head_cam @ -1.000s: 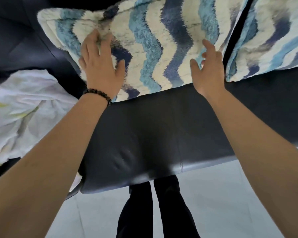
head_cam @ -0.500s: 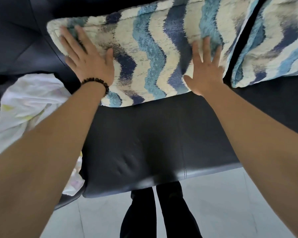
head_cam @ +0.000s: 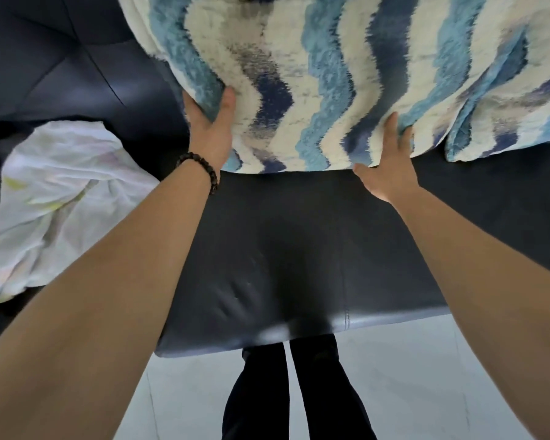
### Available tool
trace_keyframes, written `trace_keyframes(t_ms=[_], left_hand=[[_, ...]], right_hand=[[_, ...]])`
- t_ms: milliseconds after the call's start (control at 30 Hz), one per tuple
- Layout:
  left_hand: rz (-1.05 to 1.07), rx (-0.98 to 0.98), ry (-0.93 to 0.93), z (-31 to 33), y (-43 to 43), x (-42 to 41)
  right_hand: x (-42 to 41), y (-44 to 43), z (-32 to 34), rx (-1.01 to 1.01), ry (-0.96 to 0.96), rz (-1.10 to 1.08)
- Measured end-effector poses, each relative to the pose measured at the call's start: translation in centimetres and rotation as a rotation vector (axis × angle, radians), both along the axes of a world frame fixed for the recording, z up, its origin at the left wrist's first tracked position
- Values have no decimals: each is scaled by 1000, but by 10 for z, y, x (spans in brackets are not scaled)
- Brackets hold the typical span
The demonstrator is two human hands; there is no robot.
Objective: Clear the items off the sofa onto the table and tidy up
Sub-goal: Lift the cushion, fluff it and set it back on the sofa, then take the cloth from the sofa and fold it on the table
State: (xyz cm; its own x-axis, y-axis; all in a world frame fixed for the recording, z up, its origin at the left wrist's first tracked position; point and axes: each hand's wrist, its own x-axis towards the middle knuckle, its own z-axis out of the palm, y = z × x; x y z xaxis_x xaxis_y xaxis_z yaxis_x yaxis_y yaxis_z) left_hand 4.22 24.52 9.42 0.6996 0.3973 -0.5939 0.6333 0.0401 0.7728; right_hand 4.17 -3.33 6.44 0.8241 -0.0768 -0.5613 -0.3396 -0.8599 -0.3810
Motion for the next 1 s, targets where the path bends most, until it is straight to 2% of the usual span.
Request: trace_keyframes(t_ms=[100,133,200,267,333,367,433,533,633,767,867,1000], left_hand=[[5,186,124,-10,7,-14],[9,347,136,-7,6,-19],[2,766,-14,1,-1,-29],[-210,1133,-249,1,-5,-35],[-628,1308,-299,-7,-5,-34],[-791,1308,-257,-13,-4,-32],[-910,1249,-139,-23,1,-26],[-884,1215,-91,-28,-1,-22],[-874,1164,-92,-21,-4,-27],[-713,984,-183,2,-14,-69],[-525,866,-246,39,-26,-128],[-393,717,-162,97,-33,-209]], right_hand=[[7,4,5,42,-16,-24],[9,6,7,35,-70,-67],[11,9,11,-46,-288,-117],[14,15,14,-157,-490,-31],[17,20,12,-222,-559,115],[20,22,8,-235,-533,186],[25,23,0,-249,-433,287],[24,19,-5,-282,-380,336],[16,17,1,-209,-364,324],[-22,13,25,-36,-306,242],[-78,15,59,39,-352,217],[-158,22,107,157,-329,160]])
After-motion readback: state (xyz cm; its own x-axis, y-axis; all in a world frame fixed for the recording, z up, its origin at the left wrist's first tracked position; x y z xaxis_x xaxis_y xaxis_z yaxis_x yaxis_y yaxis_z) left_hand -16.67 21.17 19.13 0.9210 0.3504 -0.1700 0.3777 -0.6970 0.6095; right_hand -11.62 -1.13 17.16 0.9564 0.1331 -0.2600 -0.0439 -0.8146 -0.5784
